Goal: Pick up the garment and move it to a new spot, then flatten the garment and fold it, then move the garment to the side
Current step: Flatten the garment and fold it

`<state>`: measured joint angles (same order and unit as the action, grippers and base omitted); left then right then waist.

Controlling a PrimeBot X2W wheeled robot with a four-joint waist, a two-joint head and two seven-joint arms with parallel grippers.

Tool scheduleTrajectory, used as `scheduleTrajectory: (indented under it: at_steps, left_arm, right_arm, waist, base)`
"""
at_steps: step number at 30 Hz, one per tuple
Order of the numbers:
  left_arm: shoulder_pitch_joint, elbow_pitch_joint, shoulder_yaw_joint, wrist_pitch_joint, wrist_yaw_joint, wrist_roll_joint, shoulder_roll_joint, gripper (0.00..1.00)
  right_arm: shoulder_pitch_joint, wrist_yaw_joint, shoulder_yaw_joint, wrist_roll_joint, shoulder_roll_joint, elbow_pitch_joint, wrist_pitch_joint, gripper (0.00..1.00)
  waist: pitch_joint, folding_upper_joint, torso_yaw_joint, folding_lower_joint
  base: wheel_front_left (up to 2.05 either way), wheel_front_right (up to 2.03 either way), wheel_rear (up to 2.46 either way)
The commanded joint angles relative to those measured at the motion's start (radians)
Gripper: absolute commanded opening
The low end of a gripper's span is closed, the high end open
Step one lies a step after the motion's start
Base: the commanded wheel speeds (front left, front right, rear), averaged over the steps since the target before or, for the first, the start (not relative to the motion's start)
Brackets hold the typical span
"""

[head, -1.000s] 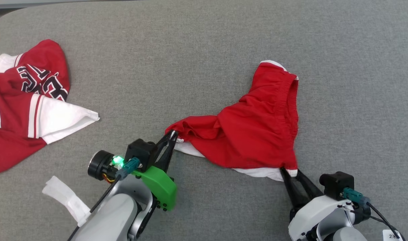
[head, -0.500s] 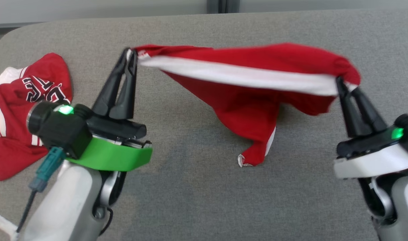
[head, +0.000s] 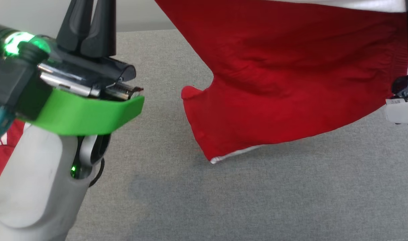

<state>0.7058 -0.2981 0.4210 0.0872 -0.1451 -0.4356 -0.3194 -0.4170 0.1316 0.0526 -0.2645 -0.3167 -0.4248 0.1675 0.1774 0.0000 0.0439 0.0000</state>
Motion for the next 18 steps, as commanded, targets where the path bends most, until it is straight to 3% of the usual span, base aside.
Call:
scheduleTrajectory:
  at_steps: [1, 5, 10, 14, 18]
  left_arm:
    - [0.038, 0.046, 0.001, -0.002, 0.014, -0.019, 0.015, 0.00]
    - [0.144, 0.251, 0.007, 0.031, 0.067, -0.060, 0.068, 0.00]
    - [0.353, 0.609, -0.016, 0.132, 0.137, -0.089, 0.154, 0.00]
    - [0.510, 0.825, -0.072, 0.172, 0.159, -0.084, 0.193, 0.00]
    - [0.578, 0.942, -0.144, 0.177, 0.164, -0.064, 0.210, 0.00]
  right_arm:
    - [-0.033, -0.002, -0.007, -0.013, -0.002, 0.019, 0.007, 0.00]
    - [-0.142, -0.001, -0.047, -0.037, -0.011, 0.115, 0.006, 0.00]
    - [-0.365, -0.001, -0.130, -0.067, -0.003, 0.331, -0.050, 0.00]
    - [-0.559, -0.001, -0.190, -0.084, 0.035, 0.519, -0.130, 0.00]
    - [-0.692, -0.001, -0.236, -0.098, 0.081, 0.699, -0.227, 0.00]
  waist:
    - [0.021, 0.0000, 0.001, 0.0000]
    - [0.067, 0.0000, -0.002, 0.0000]
    - [0.100, 0.0000, -0.008, 0.0000]
    - [0.103, 0.0000, -0.031, 0.0000]
    - [0.121, 0.0000, -0.052, 0.0000]
  base:
    - [0.00, 0.00, 0.00]
    - [0.00, 0.00, 0.00]
    - [0.00, 0.00, 0.00]
    - [0.00, 0.00, 0.00]
    - [0.00, 0.00, 0.00]
